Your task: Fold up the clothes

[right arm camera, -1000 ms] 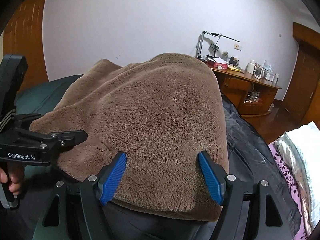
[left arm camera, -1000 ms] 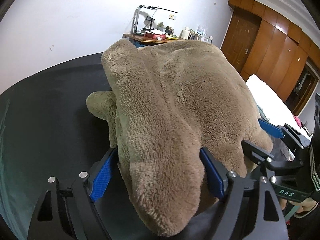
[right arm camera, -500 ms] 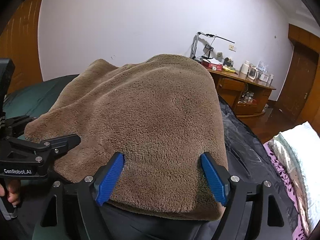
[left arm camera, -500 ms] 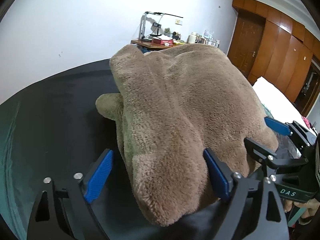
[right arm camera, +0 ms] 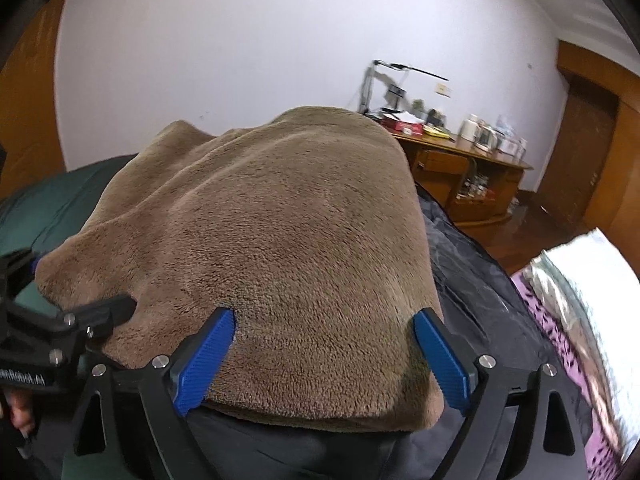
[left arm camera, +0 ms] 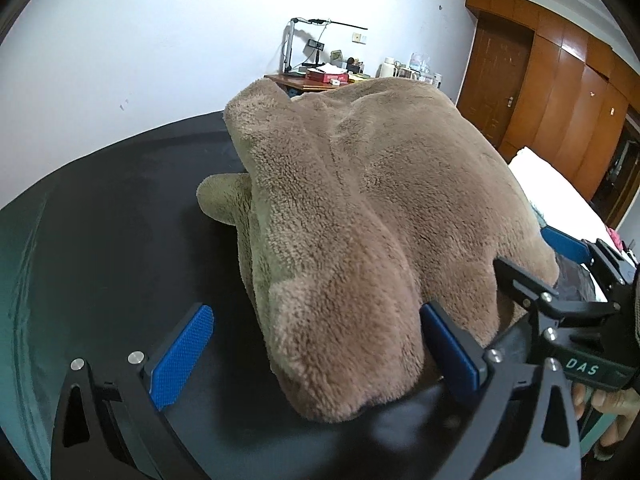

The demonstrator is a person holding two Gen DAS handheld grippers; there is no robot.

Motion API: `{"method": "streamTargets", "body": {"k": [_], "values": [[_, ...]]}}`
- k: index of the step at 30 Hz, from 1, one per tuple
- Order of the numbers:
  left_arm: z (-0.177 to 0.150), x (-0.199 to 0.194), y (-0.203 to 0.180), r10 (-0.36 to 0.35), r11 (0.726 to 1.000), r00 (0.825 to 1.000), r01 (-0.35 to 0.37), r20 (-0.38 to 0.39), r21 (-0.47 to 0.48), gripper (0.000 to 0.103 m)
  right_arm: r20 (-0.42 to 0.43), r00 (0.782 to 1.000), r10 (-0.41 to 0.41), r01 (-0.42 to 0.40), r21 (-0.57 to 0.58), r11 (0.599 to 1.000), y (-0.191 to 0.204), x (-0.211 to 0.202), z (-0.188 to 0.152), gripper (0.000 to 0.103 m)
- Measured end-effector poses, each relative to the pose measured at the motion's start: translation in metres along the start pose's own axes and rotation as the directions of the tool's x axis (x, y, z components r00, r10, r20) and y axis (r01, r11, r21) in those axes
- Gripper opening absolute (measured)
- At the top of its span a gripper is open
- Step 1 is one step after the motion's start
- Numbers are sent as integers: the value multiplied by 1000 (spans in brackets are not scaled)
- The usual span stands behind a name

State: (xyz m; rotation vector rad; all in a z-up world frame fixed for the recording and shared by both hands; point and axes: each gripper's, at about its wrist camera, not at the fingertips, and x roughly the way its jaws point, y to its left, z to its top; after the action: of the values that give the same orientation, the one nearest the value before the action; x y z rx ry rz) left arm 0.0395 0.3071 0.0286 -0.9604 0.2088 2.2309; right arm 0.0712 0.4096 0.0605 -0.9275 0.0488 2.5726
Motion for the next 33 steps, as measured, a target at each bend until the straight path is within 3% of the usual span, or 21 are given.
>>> {"method": "streamTargets", "body": {"k": [6, 11, 25, 33], "values": [[-1, -8, -3, 31, 999, 999, -31, 7, 14, 102, -11, 1000, 14, -13, 123, 992, -8, -14, -10, 93], [-1, -14, -9, 65, 998, 998, -64, -1, 27, 102, -15, 1000, 9, -6, 156, 988, -17, -29, -13, 93], [-5, -23, -14, 77, 997, 997, -77, -16, 32, 102, 13, 999, -34, 33, 110, 993, -16, -52, -16, 93], [0, -36, -16, 105, 993, 994, -107, 41, 47, 102, 37, 997, -61, 58, 77, 995, -9, -68, -12, 93]]}}
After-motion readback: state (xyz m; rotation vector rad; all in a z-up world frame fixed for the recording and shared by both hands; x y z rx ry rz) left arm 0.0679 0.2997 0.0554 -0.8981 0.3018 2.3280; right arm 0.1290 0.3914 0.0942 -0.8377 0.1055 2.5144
